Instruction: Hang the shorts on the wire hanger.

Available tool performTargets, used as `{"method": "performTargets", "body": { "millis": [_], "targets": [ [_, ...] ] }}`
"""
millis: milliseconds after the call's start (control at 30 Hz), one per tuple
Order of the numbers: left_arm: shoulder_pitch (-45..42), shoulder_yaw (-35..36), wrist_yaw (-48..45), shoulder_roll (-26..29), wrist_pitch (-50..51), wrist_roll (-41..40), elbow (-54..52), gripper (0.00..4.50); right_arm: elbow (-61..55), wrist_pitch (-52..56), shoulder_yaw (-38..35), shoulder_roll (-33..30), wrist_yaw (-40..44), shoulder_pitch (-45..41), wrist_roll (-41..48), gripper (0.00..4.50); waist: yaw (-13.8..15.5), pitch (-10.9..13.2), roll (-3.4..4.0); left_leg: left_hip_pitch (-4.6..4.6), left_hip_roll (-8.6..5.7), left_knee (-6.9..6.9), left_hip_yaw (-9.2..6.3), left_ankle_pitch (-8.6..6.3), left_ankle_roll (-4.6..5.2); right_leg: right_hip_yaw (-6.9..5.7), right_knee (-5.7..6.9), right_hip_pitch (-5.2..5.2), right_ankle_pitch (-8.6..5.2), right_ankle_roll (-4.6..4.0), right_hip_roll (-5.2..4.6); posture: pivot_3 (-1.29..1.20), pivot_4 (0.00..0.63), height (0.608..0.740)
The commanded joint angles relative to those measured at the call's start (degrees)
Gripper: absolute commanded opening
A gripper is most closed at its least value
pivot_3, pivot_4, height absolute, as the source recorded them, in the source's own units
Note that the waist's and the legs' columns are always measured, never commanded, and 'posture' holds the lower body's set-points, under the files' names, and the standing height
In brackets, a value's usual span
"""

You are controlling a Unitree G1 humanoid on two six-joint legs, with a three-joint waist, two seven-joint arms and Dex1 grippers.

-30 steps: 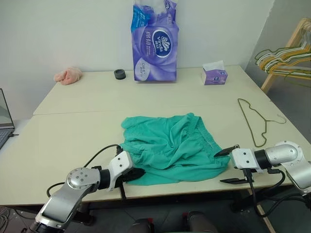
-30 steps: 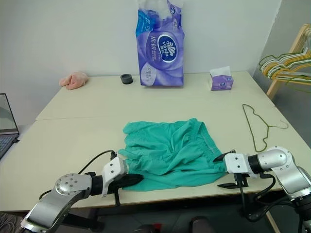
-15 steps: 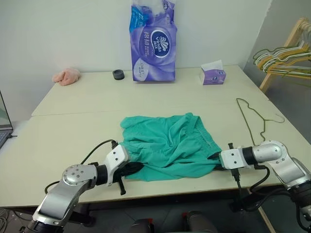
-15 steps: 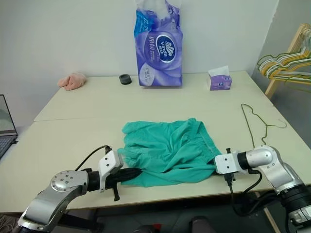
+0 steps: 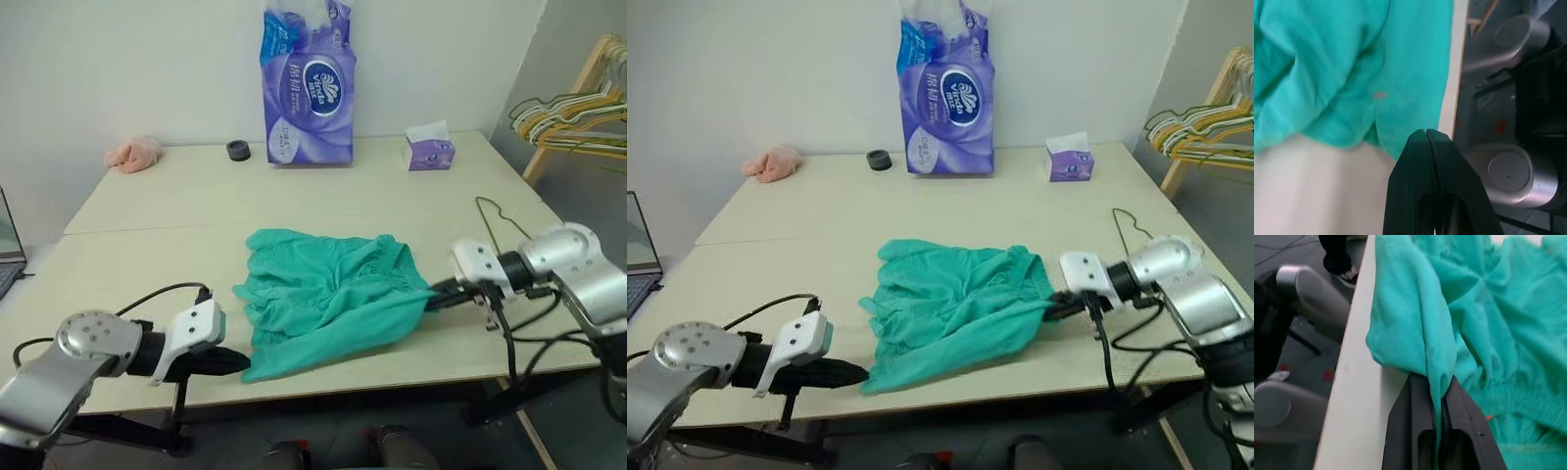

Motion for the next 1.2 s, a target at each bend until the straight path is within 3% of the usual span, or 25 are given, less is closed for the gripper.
{"method": "performTargets", "body": {
  "millis": [33, 67, 133, 200, 233, 267, 333, 400, 467, 600, 700, 767, 933, 1067, 1200],
  "targets": [
    [-22.37, -7.70, 1.37, -7.27, -5.41, 9.82, 24.54, 0.00, 26.68, -6.03, 3.76, 10.12, -2.87, -17.86, -8.32, 0.06, -0.01, 0.12, 0.09, 0.26, -0.06, 0.03, 0.08, 0.09, 0.13, -0.02, -0.01, 0.30, 0.18, -0.01, 0.17, -0.15, 0.019, 0.740],
    [-32.09, -9.61, 5.31, -10.29, -9.78, 14.77, 36.76, 0.00, 37.63, -10.28, 4.30, 13.72, -7.58, -25.14, -11.80, 0.06, -0.21, 0.08, -0.02, 0.36, -0.18, 0.03, 0.19, 0.25, 0.33, 0.02, -0.04, 0.39, 0.31, -0.05, 0.44, -0.15, 0.014, 0.740],
    [-43.15, -11.51, 9.54, -13.67, -15.89, 20.22, 51.87, 0.00, 50.85, -16.15, 4.59, 17.67, -12.76, -33.37, -15.66, 0.06, -0.23, -0.03, -0.19, 0.19, -0.07, 0.02, 0.04, 0.50, 0.11, 0.27, -0.08, 0.23, 0.67, -0.22, 0.78, -0.15, 0.011, 0.740],
    [-61.59, -13.64, 28.83, -15.40, -25.80, 29.62, 70.70, 0.00, 62.24, -26.36, 7.54, 20.98, -30.85, -45.69, -24.55, 0.06, -0.93, -0.17, -0.44, -0.26, -0.03, 0.02, -0.08, 0.63, -0.15, 0.47, 0.04, -0.37, 0.88, -0.56, 0.73, -0.16, 0.010, 0.740],
    [-67.95, -14.08, 35.86, -15.93, -29.09, 32.51, 77.03, 0.00, 65.83, -29.95, 8.43, 22.00, -37.15, -49.78, -27.63, 0.06, -1.34, -0.21, -0.63, -0.80, 0.06, -0.01, -0.14, 0.99, -0.77, 0.61, 0.09, -1.00, 1.00, -0.60, 0.55, -0.16, 0.010, 0.740],
    [-76.77, -14.96, 46.56, -14.21, -33.12, 36.98, 81.06, 0.00, 68.06, -34.32, 9.62, 22.25, -50.95, -55.67, -32.43, 0.06, -1.94, -0.29, -0.84, -1.43, 0.05, 0.01, -0.16, 1.06, -0.97, 0.68, 0.24, -1.73, 1.02, -0.60, 0.32, -0.16, 0.013, 0.740],
    [-87.24, -18.64, 60.56, -9.76, -40.86, 45.97, 83.63, 0.00, 70.13, -40.06, 9.39, 21.79, -68.57, -62.33, -37.02, 0.06, -3.49, -0.29, -1.18, -3.45, -0.12, 0.34, 0.05, 1.38, -1.65, 0.86, 1.01, -3.92, 1.03, -0.57, -0.11, -0.16, 0.016, 0.740],
    [-91.54, -21.17, 67.62, -6.82, -46.69, 51.50, 84.84, 0.00, 71.10, -44.99, 9.10, 20.82, -77.88, -64.56, -39.78, 0.06, -4.90, -0.37, -1.21, -4.81, -0.17, 0.43, 0.35, 1.31, -1.82, 1.09, 1.02, -5.46, 1.03, -0.55, -0.23, -0.15, 0.019, 0.740],
    [-91.11, -21.72, 70.08, -4.03, -51.66, 53.91, 84.19, 0.00, 71.18, -49.36, 8.06, 19.63, -81.33, -63.37, -40.23, 0.06, -5.32, -1.07, -0.94, -4.70, -0.29, -0.18, 0.54, 1.24, -1.90, 1.44, 0.88, -5.72, 1.00, -0.52, -0.33, -0.15, 0.019, 0.740],
    [-80.22, -17.51, 63.79, -2.87, -58.85, 48.80, 81.58, 0.00, 71.55, -52.06, 4.71, 20.16, -74.74, -56.95, -37.24, 0.06, -5.78, -1.37, -0.61, -3.12, -0.82, -0.50, 0.54, 0.54, -1.11, 2.32, 0.73, -4.37, -0.02, 0.24, -0.49, -0.14, 0.022, 0.740],
    [-69.45, -8.41, 49.11, -7.53, -54.86, 34.40, 78.80, 0.00, 71.23, -50.56, 2.42, 22.43, -64.13, -52.59, -33.94, 0.06, -6.20, -1.24, -0.62, -2.73, -0.98, -0.12, 0.48, 0.51, -0.83, 2.30, 1.19, -3.83, 0.18, 0.34, -0.53, -0.13, 0.023, 0.740],
    [-62.09, -4.77, 40.37, -9.35, -50.89, 27.39, 72.77, 0.00, 70.53, -48.33, 1.69, 23.67, -55.53, -50.17, -32.15, 0.06, -6.55, -1.23, -0.61, -2.70, -1.05, 0.07, 0.47, 0.69, -0.03, 2.30, 1.01, -3.65, 0.81, 0.46, -0.40, -0.13, 0.023, 0.740],
    [-36.31, 1.22, 24.80, -11.72, -32.29, 8.13, 39.81, 0.00, 64.26, -40.52, 0.55, 24.51, -35.62, -41.55, -27.49, 0.06, -7.62, -1.37, -0.57, -2.65, -1.02, 0.30, 0.26, 0.91, 0.35, 2.30, 0.93, -3.46, 1.32, 0.54, -0.37, -0.15, 0.029, 0.740],
    [-22.14, 2.55, 23.02, -11.60, -19.34, 2.04, 19.66, 0.00, 54.13, -33.65, -0.31, 24.60, -27.84, -34.93, -24.48, 0.06, -7.66, -1.35, -0.58, -2.85, -1.03, 0.31, 0.08, 1.01, 0.07, 2.32, 0.86, -3.55, 1.30, 0.54, -0.43, -0.15, 0.032, 0.740],
    [-14.04, 3.74, 25.17, -14.43, -11.58, -2.06, 8.27, 0.00, 42.66, -18.80, -2.75, 27.09, -23.99, -30.49, -18.72, 0.06, -7.71, -1.36, -0.54, -2.92, -1.03, 0.52, -0.02, 1.00, 0.08, 2.26, 0.94, -3.58, 1.31, 0.53, -0.42, -0.16, 0.031, 0.740]
  ]
}}
